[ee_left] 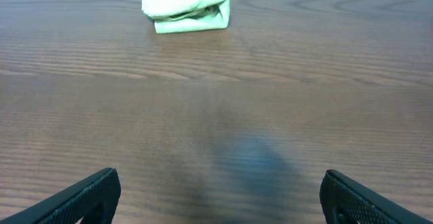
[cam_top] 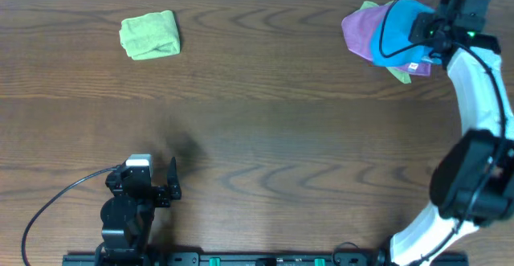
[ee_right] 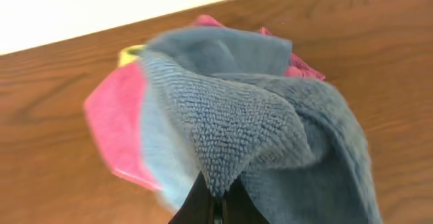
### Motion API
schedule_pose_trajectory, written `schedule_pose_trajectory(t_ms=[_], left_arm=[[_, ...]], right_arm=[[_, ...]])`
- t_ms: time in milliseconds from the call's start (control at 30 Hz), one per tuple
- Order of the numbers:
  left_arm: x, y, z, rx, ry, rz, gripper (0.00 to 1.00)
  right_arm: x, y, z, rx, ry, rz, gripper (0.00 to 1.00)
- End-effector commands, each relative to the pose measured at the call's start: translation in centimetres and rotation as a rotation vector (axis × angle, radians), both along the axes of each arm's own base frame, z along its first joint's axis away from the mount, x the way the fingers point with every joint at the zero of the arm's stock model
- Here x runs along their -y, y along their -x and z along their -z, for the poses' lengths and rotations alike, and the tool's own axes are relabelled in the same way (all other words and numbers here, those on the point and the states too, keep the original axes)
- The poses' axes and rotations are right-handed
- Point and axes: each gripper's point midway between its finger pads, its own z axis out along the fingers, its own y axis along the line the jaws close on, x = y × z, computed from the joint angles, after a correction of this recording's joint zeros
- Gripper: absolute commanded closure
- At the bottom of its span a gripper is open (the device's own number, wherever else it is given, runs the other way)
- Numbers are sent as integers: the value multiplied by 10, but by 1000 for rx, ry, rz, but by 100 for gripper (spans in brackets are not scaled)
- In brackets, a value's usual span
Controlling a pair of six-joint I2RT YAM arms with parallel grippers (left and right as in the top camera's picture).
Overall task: Fold the cloth
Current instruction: 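Reach the right gripper to the blue cloth on the pile and grasp it, then drag the blue cloth with the right gripper toward the table center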
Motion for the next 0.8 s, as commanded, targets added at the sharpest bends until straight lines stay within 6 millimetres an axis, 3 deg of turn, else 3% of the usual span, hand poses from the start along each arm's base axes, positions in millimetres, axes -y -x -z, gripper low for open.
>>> schedule_pose_trajectory(t_ms=[0, 167, 300, 500, 633, 767], left_arm=[[-3, 1, 8, -17, -11, -11, 5], [-3, 1, 8, -17, -11, -11, 5], [-3, 1, 8, -17, -11, -11, 5], [-3, 1, 8, -17, -11, -11, 5], [-3, 1, 8, -17, -11, -11, 5], [-3, 1, 8, -17, -11, -11, 5]], right_arm=[[-14, 11, -32, 19, 56, -73, 99], [-45, 52, -59, -44, 77, -157, 99], [-90, 101, -75, -129, 83, -273, 99], [-169, 174, -86, -239, 22, -515, 98], [-232, 221, -91, -257, -49, -788, 98], [-303, 265, -70, -301, -159, -1065, 99]])
